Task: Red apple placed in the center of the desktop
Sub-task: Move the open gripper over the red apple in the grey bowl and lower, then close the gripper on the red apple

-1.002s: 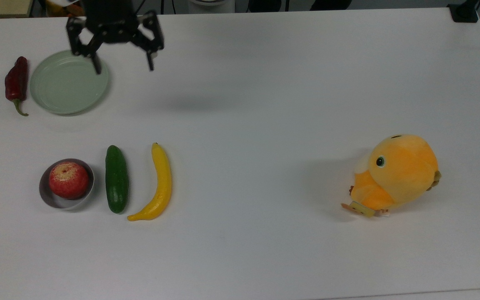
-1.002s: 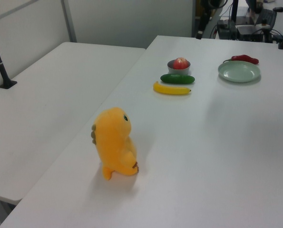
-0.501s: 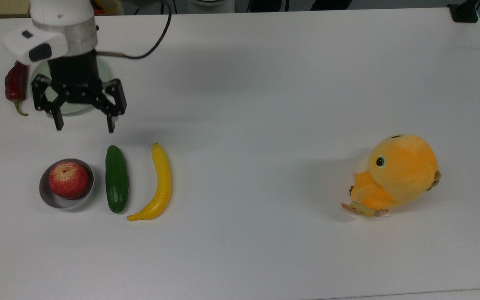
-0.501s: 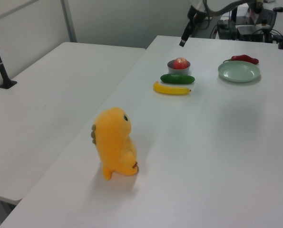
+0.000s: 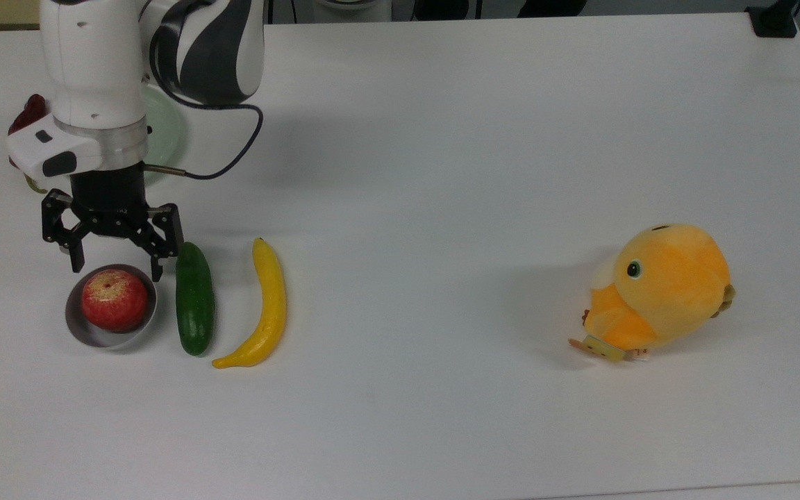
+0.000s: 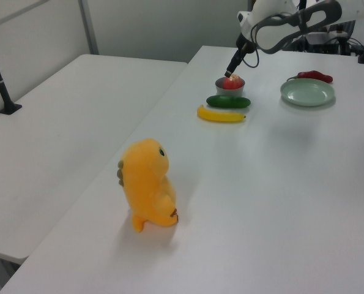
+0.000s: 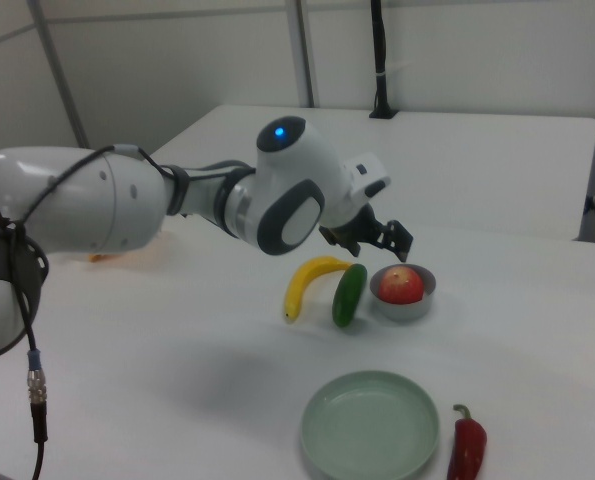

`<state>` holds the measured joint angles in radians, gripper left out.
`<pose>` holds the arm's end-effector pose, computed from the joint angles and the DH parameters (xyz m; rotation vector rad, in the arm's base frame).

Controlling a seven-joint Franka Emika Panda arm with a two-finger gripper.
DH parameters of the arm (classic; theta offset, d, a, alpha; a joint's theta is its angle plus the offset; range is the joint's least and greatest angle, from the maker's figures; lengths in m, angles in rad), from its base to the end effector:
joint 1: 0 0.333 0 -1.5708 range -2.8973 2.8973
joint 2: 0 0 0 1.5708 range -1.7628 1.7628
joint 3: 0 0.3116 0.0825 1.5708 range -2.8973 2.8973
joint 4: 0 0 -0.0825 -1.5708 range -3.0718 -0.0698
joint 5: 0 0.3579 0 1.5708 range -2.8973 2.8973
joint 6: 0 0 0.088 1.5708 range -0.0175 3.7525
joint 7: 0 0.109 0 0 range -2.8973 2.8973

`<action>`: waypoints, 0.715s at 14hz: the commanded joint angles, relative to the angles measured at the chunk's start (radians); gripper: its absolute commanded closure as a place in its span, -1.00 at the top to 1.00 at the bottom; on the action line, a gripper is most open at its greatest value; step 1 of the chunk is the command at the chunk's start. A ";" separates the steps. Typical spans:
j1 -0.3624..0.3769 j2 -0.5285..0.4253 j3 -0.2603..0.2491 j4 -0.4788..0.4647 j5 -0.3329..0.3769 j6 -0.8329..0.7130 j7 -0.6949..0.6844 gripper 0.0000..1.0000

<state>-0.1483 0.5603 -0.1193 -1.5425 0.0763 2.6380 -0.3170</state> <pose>0.6951 -0.1749 0.3960 2.8856 0.0409 0.7629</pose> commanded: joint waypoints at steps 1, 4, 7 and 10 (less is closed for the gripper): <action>-0.025 0.084 0.001 0.045 0.005 0.117 -0.020 1.00; -0.036 0.113 0.001 0.058 -0.023 0.131 -0.020 1.00; -0.036 0.130 0.001 0.058 -0.030 0.168 -0.019 1.00; -0.034 0.133 0.006 0.053 -0.042 0.168 -0.019 0.71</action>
<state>-0.1814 0.6766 -0.1189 -1.5063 0.0549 2.7840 -0.3225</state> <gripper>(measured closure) 0.026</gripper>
